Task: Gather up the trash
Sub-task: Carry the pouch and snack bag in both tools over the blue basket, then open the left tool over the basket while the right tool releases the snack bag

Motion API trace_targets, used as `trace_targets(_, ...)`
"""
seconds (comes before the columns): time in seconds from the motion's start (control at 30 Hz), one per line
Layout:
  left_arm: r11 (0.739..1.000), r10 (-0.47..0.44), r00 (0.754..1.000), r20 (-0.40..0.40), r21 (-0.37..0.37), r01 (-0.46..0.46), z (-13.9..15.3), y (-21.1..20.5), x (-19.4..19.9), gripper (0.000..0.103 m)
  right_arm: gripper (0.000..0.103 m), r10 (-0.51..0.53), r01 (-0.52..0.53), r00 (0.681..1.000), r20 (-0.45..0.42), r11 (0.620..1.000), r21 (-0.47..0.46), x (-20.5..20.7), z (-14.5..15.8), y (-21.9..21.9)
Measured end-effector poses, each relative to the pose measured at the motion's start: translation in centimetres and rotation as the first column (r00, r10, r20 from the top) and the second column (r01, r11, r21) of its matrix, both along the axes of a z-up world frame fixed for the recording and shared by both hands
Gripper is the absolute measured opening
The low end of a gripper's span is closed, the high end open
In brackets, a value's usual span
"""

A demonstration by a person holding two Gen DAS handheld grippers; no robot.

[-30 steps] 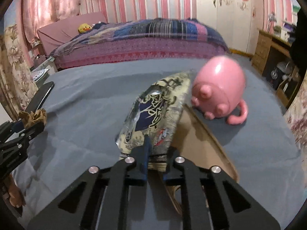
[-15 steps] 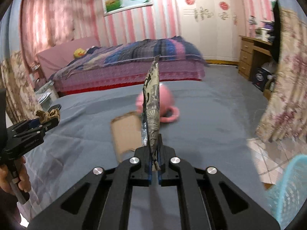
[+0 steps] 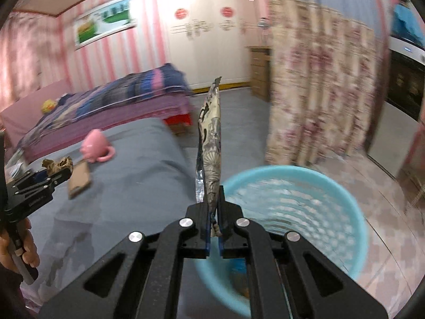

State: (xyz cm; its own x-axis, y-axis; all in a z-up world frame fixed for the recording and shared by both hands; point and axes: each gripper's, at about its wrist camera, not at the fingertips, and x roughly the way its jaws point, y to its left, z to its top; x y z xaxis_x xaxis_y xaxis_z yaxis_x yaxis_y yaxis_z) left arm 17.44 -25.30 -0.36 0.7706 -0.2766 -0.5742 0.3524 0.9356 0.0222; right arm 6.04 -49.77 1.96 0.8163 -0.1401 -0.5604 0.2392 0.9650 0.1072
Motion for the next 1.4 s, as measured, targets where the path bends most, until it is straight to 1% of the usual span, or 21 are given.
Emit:
trace_targets(0.03,1.000,-0.018,1.000,-0.006,-0.002,0.018,-0.3,-1.2,-0.2,0.045,0.004,-0.017,0.017,1.000,-0.002,1.000,-0.002,-0.2,-0.1,-0.5)
trace_targets(0.1,0.998,-0.057,0.998,-0.020,-0.006,0.057,-0.8,-3.9,-0.6,0.045,0.004,-0.068,0.068,0.998,-0.008,0.998,-0.004,-1.5,-0.6,-3.0)
trace_targets(0.2,0.993,-0.115,0.993,-0.037,-0.022,0.115,-1.3,-7.7,-0.9,0.045,0.004,-0.121,0.120,0.993,-0.017,0.992,-0.027,-2.6,-1.3,-4.9)
trace_targets(0.27,0.988,-0.152,0.987,-0.051,-0.035,0.150,-1.6,-9.8,-1.3,0.045,0.004,-0.152,0.152,0.988,-0.022,0.988,-0.023,-3.4,-2.0,-6.2)
trace_targets(0.4,0.974,-0.226,0.972,-0.063,-0.049,0.223,-2.2,-13.9,-2.2,0.045,0.004,-0.183,0.182,0.983,-0.027,0.983,-0.013,-4.3,-3.0,-8.0)
trace_targets(0.57,0.959,-0.284,0.957,-0.058,-0.034,0.282,-2.4,-17.5,-2.7,0.045,0.004,-0.212,0.212,0.977,-0.033,0.977,0.001,-5.6,-4.0,-9.8)
trace_targets(0.63,0.950,-0.313,0.948,-0.055,-0.024,0.312,-2.4,-19.1,-2.8,0.047,0.004,-0.221,0.221,0.975,-0.034,0.975,0.007,-5.7,-4.2,-10.3)
trace_targets(0.67,0.948,-0.319,0.946,-0.057,-0.017,0.319,-2.4,-19.6,-2.7,0.049,0.004,-0.225,0.226,0.974,-0.035,0.974,0.008,-5.8,-4.3,-10.5)
trace_targets(0.7,0.947,-0.322,0.945,-0.057,-0.007,0.322,-2.3,-20.1,-2.6,0.061,0.004,-0.227,0.227,0.973,-0.035,0.974,0.009,-5.9,-4.4,-10.6)
trace_targets(0.73,0.947,-0.320,0.946,-0.060,0.000,0.321,-2.3,-20.6,-2.4,0.080,0.004,-0.230,0.231,0.972,-0.035,0.973,0.011,-6.0,-4.5,-10.7)
trace_targets(0.77,0.949,-0.314,0.948,-0.059,0.005,0.315,-2.2,-20.8,-2.2,0.086,0.004,-0.233,0.234,0.972,-0.034,0.972,0.011,-6.0,-4.5,-10.8)
trace_targets(0.8,0.952,-0.305,0.951,-0.050,0.006,0.305,-2.1,-20.8,-2.1,0.088,0.004,-0.235,0.236,0.971,-0.034,0.972,0.011,-6.1,-4.6,-10.8)
trace_targets(0.9,0.954,-0.299,0.953,-0.049,0.008,0.300,-1.8,-20.0,-1.3,0.089,0.004,-0.235,0.235,0.971,-0.039,0.972,0.007,-6.0,-4.9,-10.4)
trace_targets(1.03,0.971,-0.238,0.971,-0.029,-0.006,0.238,-1.3,-17.1,-0.4,0.097,0.004,-0.235,0.235,0.971,-0.043,0.972,0.005,-5.1,-5.2,-10.0)
trace_targets(1.1,0.979,-0.203,0.979,-0.021,-0.013,0.202,-0.9,-15.3,0.0,0.097,0.004,-0.237,0.237,0.971,-0.044,0.971,0.006,-4.5,-5.3,-9.8)
trace_targets(1.23,0.986,-0.165,0.986,-0.011,-0.022,0.165,-0.2,-12.3,0.3,0.097,0.007,-0.264,0.265,0.963,-0.056,0.964,-0.004,-3.0,-5.7,-9.1)
trace_targets(1.27,0.987,-0.159,0.987,-0.010,-0.020,0.159,-0.1,-11.6,0.3,0.097,0.016,-0.267,0.268,0.961,-0.065,0.964,-0.005,-2.5,-5.9,-9.0)
trace_targets(1.3,0.989,-0.144,0.990,-0.004,-0.018,0.143,0.1,-10.4,0.1,0.097,0.044,-0.270,0.270,0.960,-0.071,0.963,-0.005,-2.3,-6.0,-9.0)
trace_targets(1.37,0.992,-0.125,0.992,0.002,-0.016,0.125,0.5,-8.9,-0.1,0.097,0.077,-0.295,0.294,0.952,-0.075,0.955,-0.023,-1.8,-6.2,-8.6)
trace_targets(1.4,0.994,-0.113,0.994,0.007,-0.012,0.113,0.8,-7.6,-0.3,0.097,0.077,-0.303,0.301,0.950,-0.078,0.953,-0.042,-1.6,-6.2,-8.2)
